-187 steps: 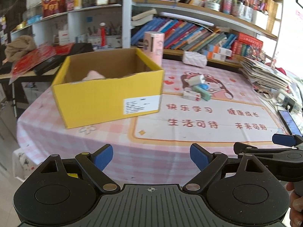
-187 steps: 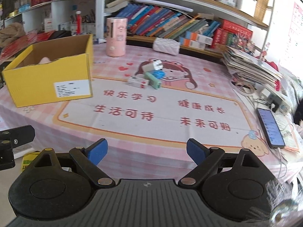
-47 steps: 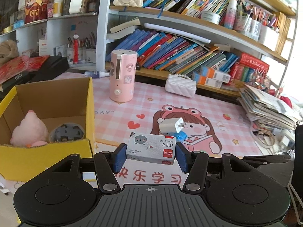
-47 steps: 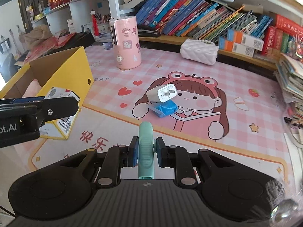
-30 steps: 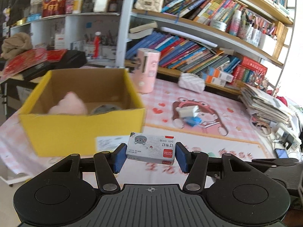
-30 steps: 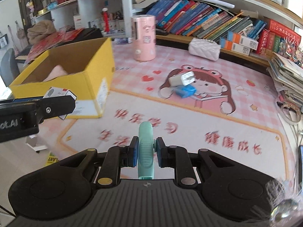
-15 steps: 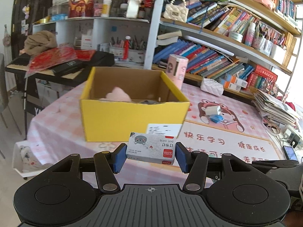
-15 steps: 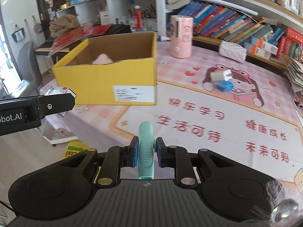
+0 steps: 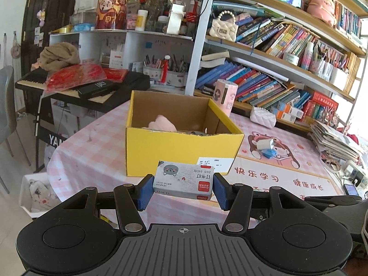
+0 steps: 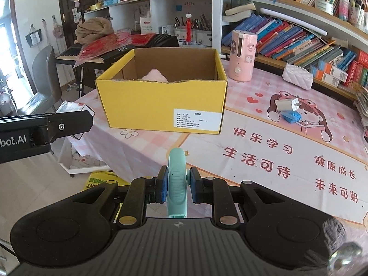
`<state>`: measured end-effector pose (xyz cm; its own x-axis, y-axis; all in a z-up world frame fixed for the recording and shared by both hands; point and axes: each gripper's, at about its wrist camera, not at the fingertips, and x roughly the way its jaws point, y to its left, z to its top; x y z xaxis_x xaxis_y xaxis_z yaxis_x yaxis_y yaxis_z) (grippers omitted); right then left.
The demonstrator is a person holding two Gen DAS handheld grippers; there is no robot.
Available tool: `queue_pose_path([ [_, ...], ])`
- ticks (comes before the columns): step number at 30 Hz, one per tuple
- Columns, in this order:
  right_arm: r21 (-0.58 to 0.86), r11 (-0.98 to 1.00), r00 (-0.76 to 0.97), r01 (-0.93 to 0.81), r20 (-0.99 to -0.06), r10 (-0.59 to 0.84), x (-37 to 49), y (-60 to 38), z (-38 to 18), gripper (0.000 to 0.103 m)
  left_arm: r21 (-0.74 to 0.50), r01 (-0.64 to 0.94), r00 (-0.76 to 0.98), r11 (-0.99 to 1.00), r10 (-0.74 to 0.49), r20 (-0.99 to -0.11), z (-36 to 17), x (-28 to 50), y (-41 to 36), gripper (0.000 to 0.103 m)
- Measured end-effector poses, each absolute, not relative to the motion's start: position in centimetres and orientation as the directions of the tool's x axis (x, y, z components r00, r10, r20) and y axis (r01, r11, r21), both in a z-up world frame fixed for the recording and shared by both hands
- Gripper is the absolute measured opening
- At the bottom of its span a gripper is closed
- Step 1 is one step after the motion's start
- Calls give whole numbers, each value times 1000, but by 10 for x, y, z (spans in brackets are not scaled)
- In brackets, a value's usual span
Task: Organize objects
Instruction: 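Carry the medicine box in the left tool while the right tool carries the roller to the yellow box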
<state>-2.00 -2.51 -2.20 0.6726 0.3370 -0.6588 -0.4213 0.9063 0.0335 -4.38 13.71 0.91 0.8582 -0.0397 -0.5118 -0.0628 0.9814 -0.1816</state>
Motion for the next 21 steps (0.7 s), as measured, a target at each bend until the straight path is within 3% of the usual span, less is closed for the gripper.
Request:
queue_pose_path([
  [13, -6, 905, 695, -425, -643, 322, -17, -17, -12, 18, -199, -45, 876, 979, -57, -479, 13, -40, 142, 54],
  [21, 0, 916, 741, -401, -588, 324, 12, -23, 3, 18, -184, -45, 879, 982, -49, -474, 17, -14, 144, 54],
])
